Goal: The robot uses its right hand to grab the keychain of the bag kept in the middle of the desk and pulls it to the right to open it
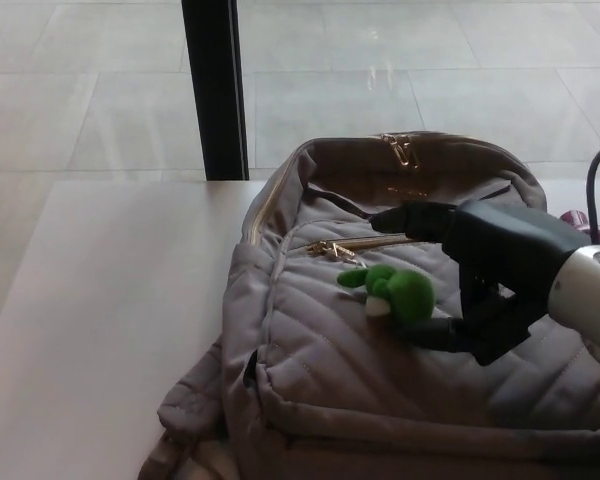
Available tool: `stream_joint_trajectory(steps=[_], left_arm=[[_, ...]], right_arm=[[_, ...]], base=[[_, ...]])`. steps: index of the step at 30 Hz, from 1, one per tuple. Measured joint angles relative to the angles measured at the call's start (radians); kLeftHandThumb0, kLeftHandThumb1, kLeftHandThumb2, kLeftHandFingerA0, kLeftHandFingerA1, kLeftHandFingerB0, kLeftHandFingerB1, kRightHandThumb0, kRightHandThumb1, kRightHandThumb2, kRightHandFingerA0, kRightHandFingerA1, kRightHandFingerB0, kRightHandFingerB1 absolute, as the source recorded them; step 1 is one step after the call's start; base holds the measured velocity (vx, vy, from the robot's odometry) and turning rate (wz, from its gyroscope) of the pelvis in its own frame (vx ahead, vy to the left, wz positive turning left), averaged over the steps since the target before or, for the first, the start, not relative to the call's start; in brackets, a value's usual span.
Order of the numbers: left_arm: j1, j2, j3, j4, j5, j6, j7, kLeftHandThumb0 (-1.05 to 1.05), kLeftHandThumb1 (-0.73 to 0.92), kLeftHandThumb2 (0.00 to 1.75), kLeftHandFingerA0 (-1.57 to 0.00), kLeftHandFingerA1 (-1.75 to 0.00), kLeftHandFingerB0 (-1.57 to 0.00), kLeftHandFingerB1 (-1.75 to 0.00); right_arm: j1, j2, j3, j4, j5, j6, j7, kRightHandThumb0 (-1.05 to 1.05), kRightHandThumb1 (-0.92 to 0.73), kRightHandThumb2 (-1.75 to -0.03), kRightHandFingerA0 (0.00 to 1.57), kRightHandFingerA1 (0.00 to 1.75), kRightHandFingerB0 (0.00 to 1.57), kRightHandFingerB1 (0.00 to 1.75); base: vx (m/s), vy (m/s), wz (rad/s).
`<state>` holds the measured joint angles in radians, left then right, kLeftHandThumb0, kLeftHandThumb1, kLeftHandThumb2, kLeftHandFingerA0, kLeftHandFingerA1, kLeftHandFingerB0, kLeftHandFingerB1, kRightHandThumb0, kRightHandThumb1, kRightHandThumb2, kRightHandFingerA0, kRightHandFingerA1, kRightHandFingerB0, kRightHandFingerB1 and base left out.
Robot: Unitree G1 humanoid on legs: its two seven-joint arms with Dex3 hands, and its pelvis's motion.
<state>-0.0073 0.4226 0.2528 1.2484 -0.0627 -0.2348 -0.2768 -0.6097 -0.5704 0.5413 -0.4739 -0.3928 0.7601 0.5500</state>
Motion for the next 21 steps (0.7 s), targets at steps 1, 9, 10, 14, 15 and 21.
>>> stream_joint_trajectory(steps=[1, 9, 10, 14, 15, 21], left_arm=[[0.001, 0.000, 0.000, 0.000, 0.000, -0.001, 0.000, -0.72, 0.79, 0.64, -0.63, -0.57, -0.54, -0.42], [0.002, 0.000, 0.000, -0.004, 0.000, -0.001, 0.000, -0.72, 0.81, 0.64, -0.68, -0.57, -0.54, -0.42], [0.001, 0.000, 0.000, -0.005, 0.000, -0.001, 0.000, -0.72, 0.81, 0.64, -0.68, -0.57, -0.54, -0.42], [0.000, 0.000, 0.003, -0.003, -0.001, -0.001, -0.001, -0.71, 0.84, 0.65, -0.67, -0.57, -0.54, -0.41], [0.000, 0.000, 0.002, -0.003, -0.001, -0.001, -0.001, -0.71, 0.84, 0.65, -0.67, -0.57, -0.54, -0.41], [0.001, 0.000, -0.004, -0.006, 0.001, -0.001, -0.001, -0.71, 0.86, 0.66, -0.66, -0.56, -0.55, -0.41]], right_arm=[[0.006, 0.008, -0.005, 0.000, -0.001, 0.003, -0.001, -0.71, -0.46, -0.88, 1.04, 1.11, 0.24, 0.48], [0.069, 0.062, -0.068, 0.029, -0.016, 0.000, -0.036, -0.29, -0.68, -0.67, 1.07, 1.08, 0.59, 0.52], [0.076, 0.068, -0.076, 0.034, -0.016, -0.004, -0.041, -0.29, -0.68, -0.67, 1.07, 1.08, 0.59, 0.52], [0.095, 0.074, -0.094, 0.050, -0.022, -0.030, -0.058, -0.24, -0.69, -0.72, 1.03, 1.17, 0.68, 0.54], [0.098, 0.079, -0.097, 0.055, -0.023, -0.037, -0.061, -0.24, -0.69, -0.72, 1.03, 1.17, 0.68, 0.54], [0.121, 0.100, -0.106, 0.070, -0.032, -0.073, -0.079, -0.25, -0.64, -0.86, 1.07, 1.40, 0.89, 0.59]], base=[[0.00, 0.000, 0.00], [0.00, 0.000, 0.00], [0.00, 0.000, 0.00], [0.00, 0.000, 0.00], [0.00, 0.000, 0.00], [0.00, 0.000, 0.00]])
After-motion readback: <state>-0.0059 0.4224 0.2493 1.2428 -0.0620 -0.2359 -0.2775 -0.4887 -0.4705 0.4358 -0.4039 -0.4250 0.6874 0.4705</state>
